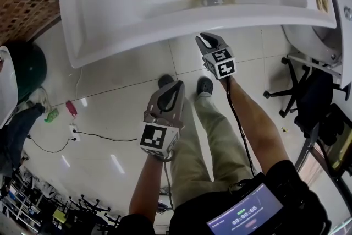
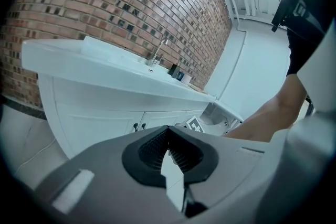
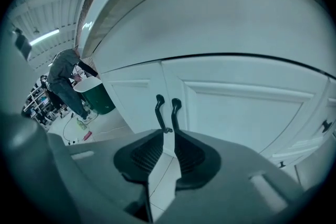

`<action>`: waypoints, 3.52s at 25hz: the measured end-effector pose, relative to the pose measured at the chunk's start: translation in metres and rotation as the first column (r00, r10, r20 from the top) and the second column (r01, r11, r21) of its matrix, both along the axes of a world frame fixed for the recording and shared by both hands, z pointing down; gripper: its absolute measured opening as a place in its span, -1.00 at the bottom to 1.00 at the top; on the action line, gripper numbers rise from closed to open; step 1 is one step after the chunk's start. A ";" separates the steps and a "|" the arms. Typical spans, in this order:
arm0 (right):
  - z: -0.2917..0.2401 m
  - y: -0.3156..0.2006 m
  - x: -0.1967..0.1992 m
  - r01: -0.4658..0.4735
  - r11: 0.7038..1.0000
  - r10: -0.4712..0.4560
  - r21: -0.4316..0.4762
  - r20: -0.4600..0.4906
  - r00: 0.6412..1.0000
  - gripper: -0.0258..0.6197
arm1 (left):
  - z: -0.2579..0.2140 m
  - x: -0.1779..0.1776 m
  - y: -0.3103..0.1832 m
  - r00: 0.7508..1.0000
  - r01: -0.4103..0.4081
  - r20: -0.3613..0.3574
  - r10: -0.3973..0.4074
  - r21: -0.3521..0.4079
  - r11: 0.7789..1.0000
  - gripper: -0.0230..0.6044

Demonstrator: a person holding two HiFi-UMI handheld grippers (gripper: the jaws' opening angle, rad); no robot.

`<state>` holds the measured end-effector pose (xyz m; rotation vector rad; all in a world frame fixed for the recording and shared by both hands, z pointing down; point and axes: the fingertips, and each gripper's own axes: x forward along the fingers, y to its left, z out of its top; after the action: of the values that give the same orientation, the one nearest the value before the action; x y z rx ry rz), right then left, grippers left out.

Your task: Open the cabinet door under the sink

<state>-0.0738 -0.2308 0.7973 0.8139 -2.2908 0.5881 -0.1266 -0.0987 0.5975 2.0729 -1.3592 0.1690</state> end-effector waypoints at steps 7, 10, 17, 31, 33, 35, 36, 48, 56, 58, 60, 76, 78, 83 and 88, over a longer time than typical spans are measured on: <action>0.018 -0.016 -0.004 -0.057 0.998 0.057 -0.022 -0.018 0.998 -0.75 | 0.000 -0.008 -0.004 1.000 0.003 -0.023 -0.003 -0.012 1.000 -0.87; 0.024 -0.020 -0.008 -0.052 0.998 0.051 -0.026 -0.032 0.998 -0.72 | 0.004 -0.014 -0.003 1.000 0.009 -0.020 -0.009 -0.017 1.000 -0.87; 0.033 -0.029 -0.016 -0.050 0.999 0.049 -0.005 -0.072 0.996 -0.71 | 0.005 -0.027 0.002 1.000 0.019 -0.014 -0.020 -0.034 0.999 -0.87; 0.031 -0.036 -0.029 -0.026 1.000 0.026 0.008 -0.118 0.993 -0.79 | 0.006 -0.014 0.020 1.000 -0.006 -0.010 0.006 -0.069 0.998 -0.87; 0.034 -0.032 -0.028 -0.027 1.000 0.026 -0.006 -0.123 0.992 -0.79 | 0.006 -0.013 0.023 1.000 -0.009 -0.008 0.009 -0.077 0.997 -0.87; 0.035 -0.026 -0.024 -0.027 1.000 0.025 -0.014 -0.124 0.992 -0.79 | 0.005 -0.011 0.024 1.000 -0.009 -0.008 0.008 -0.068 0.998 -0.87; 0.034 -0.023 -0.022 -0.021 1.000 0.020 -0.010 -0.123 0.992 -0.79 | 0.005 -0.010 0.023 1.000 -0.005 -0.010 0.005 -0.045 0.999 -0.87; 0.030 0.024 0.002 0.041 0.999 -0.042 -0.006 -0.118 0.992 -0.80 | 0.006 0.004 0.031 1.000 -0.027 0.008 0.027 -0.009 1.000 -0.87; 0.032 0.043 0.016 0.085 0.996 -0.086 -0.009 -0.133 0.987 -0.80 | 0.004 0.033 0.039 0.998 -0.055 0.003 0.056 -0.041 0.998 -0.87; 0.033 0.047 0.020 0.099 0.995 -0.099 -0.008 -0.129 0.987 -0.80 | 0.004 0.041 0.041 0.998 -0.064 -0.001 0.064 -0.054 0.996 -0.87; 0.031 0.051 0.024 0.107 0.994 -0.107 -0.009 -0.125 0.986 -0.80 | 0.004 0.049 0.043 0.997 -0.072 -0.002 0.072 -0.056 0.996 -0.87; 0.028 0.079 0.052 0.171 0.985 -0.172 -0.016 -0.112 0.979 -0.80 | -0.003 0.089 0.039 0.995 -0.101 0.017 0.101 -0.024 0.995 -0.87; 0.028 0.082 0.056 0.177 0.984 -0.178 -0.013 -0.110 0.978 -0.80 | -0.003 0.094 0.039 0.994 -0.108 0.019 0.108 -0.024 0.994 -0.87; 0.029 0.093 0.070 0.194 0.981 -0.196 -0.020 -0.106 0.975 -0.80 | -0.003 0.109 0.040 0.992 -0.123 0.020 0.123 -0.025 0.992 -0.87; 0.030 0.103 0.089 0.187 0.982 -0.190 -0.039 -0.110 0.976 -0.80 | -0.009 0.124 0.040 0.989 -0.143 0.021 0.143 -0.021 0.990 -0.87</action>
<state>0.0149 -0.1280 0.8272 0.5921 -2.2193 0.4759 -0.0030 -0.0590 0.5890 2.1585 -1.2168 0.2662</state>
